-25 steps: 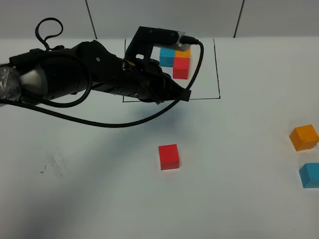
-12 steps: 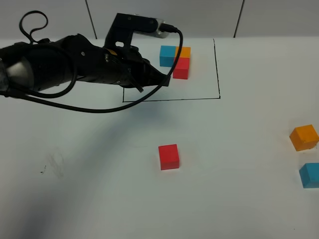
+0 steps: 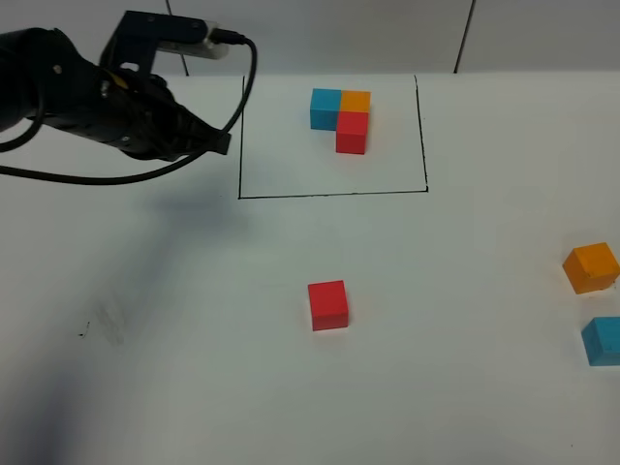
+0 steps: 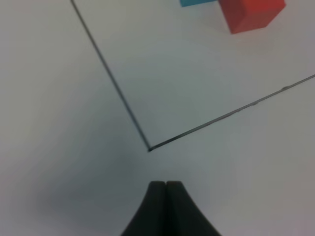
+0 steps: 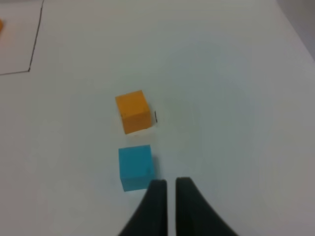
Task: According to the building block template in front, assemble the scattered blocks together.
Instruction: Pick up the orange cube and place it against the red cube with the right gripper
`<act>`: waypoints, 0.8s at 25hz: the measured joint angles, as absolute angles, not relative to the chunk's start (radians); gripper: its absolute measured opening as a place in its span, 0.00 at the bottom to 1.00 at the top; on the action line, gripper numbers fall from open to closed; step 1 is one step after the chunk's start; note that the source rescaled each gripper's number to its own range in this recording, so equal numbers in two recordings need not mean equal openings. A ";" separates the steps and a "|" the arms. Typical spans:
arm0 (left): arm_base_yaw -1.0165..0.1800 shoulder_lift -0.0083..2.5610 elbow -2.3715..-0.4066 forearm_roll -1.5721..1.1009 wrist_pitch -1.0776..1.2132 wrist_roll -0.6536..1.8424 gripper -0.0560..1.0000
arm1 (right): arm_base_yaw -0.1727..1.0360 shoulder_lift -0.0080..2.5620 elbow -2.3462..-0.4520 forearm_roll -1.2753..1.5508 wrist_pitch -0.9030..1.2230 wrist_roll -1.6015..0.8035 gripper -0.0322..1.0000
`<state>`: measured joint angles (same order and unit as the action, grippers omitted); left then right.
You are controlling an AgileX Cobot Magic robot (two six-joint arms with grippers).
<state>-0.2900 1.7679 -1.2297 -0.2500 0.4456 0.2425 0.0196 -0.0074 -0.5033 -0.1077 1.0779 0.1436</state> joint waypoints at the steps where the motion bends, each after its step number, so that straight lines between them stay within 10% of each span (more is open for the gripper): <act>1: -0.276 1.748 -1.220 -0.213 0.464 0.219 0.06 | 0.020 -0.007 -0.503 -0.108 1.078 0.144 0.04; 20: 0.009 1.211 -0.781 0.156 0.754 -0.203 0.06 | 0.020 -0.007 -0.503 -0.108 1.078 0.144 0.04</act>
<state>0.0088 1.2115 -0.7808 0.1565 0.7542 -0.2035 0.0196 -0.0074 -0.5033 -0.1077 1.0779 0.1436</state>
